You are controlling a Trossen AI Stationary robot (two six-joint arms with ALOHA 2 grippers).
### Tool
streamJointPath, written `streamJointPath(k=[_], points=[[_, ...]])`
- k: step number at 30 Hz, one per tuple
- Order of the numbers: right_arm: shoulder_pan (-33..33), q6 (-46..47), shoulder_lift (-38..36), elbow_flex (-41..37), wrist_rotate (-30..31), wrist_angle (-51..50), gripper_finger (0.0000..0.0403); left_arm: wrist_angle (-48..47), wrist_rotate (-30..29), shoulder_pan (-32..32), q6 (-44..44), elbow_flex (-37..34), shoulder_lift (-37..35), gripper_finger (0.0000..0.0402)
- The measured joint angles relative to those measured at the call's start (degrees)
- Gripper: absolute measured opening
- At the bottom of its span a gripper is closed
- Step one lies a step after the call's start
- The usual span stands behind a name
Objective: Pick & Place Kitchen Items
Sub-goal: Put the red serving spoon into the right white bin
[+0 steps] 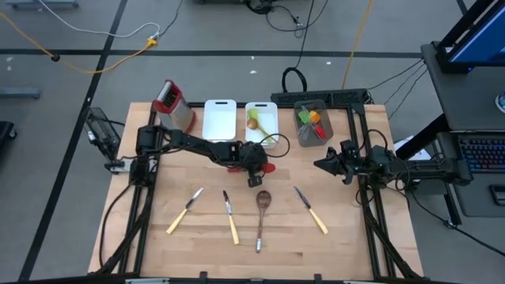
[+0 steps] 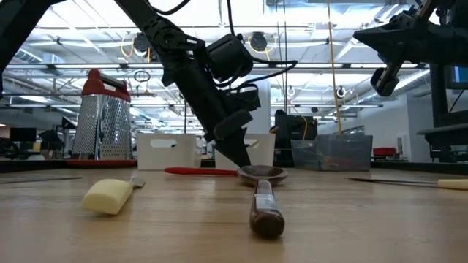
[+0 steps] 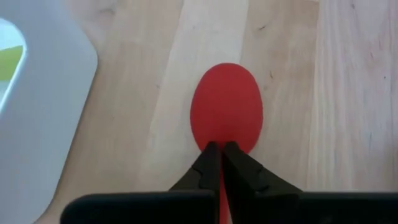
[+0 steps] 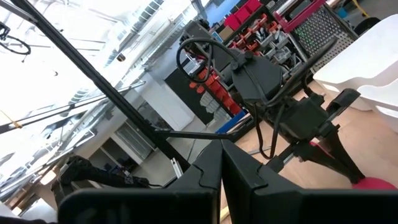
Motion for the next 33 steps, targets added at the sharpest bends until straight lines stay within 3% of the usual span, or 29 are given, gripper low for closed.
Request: streamJointPath(k=[11, 21, 27, 33], points=[[0.0, 0.0, 0.0, 0.0, 0.0, 0.0, 0.0, -2.0, -0.2, -0.3, 0.2, -0.3, -1.3, 0.0025], [0.0, -0.2, 0.0, 0.0, -0.1, -0.9, 0.0, -5.3, -6.6, 0.0, 0.9, -0.7, -9.7, 0.0129], [0.0, -1.1, 0.0, 0.0, -0.2, -1.0, 0.0, -18.0, -6.8, -0.2, -2.8, -0.5, -17.4, 0.0175], [0.0, -1.6, 0.1, 0.0, -0.2, -1.4, 0.0, -29.5, -0.1, -0.3, -6.0, -0.7, -18.6, 0.0184]])
